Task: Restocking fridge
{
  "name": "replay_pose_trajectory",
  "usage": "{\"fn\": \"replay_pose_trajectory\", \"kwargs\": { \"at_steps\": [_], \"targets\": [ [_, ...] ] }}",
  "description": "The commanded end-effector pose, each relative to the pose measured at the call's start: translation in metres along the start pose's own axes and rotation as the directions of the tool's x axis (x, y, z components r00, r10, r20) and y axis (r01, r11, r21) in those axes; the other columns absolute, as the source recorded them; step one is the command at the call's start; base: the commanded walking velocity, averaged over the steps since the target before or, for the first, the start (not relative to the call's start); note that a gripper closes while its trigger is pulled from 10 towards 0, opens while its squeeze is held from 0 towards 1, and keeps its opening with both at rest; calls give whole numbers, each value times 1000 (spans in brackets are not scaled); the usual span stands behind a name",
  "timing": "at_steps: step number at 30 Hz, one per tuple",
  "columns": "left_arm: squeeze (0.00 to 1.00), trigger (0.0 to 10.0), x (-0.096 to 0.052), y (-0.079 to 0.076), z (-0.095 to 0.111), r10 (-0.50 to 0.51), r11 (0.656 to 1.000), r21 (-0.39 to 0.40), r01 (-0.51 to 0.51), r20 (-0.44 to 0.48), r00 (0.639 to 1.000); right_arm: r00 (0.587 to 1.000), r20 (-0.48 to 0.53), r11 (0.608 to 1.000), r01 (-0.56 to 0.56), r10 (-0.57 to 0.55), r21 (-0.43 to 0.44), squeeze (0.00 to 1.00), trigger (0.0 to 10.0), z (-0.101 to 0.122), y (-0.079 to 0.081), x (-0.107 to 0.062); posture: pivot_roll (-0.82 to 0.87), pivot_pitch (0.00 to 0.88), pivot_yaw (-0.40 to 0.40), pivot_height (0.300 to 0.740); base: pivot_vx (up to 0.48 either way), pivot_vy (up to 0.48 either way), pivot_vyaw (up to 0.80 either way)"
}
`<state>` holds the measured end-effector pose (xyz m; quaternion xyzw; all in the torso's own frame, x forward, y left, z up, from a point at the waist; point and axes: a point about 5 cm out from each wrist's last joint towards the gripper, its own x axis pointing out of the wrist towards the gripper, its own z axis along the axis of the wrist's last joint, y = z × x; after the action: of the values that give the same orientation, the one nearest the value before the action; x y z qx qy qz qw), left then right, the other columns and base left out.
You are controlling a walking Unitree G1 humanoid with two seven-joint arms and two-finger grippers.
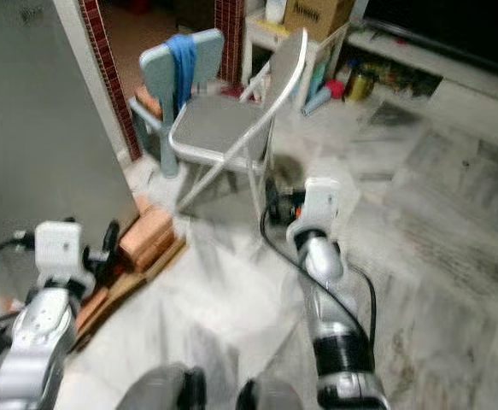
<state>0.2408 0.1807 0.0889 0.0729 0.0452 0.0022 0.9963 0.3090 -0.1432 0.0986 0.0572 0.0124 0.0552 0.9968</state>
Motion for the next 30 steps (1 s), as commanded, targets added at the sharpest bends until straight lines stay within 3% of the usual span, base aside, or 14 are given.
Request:
{"fn": "replay_pose_trajectory", "kwargs": {
  "at_steps": [1, 26, 30],
  "targets": [
    [0, 10000, 0, 5, -1, 17, 1000, 14, -17, -11, 1000, 1000, 12, 1000, 8, -8, -1, 0, 10000, 3, 0, 1, 142, 75, -20, 740, 0, 454, 0],
    [0, 10000, -4, 1, -9, 7, 999, 43, -6, -32, 999, 1000, 8, 999, -2, 2, -40, 0, 10000, -2, -1, -2, 140, 68, -29, 740, 0, 464, 0],
    [0, 10000, -12, 13, -21, 31, 997, 68, -27, -61, 998, 1000, -10, 998, 13, -14, -63, 0, 10000, -5, -12, -11, 140, 55, -34, 740, 0, 439, 0]
  ]
}}
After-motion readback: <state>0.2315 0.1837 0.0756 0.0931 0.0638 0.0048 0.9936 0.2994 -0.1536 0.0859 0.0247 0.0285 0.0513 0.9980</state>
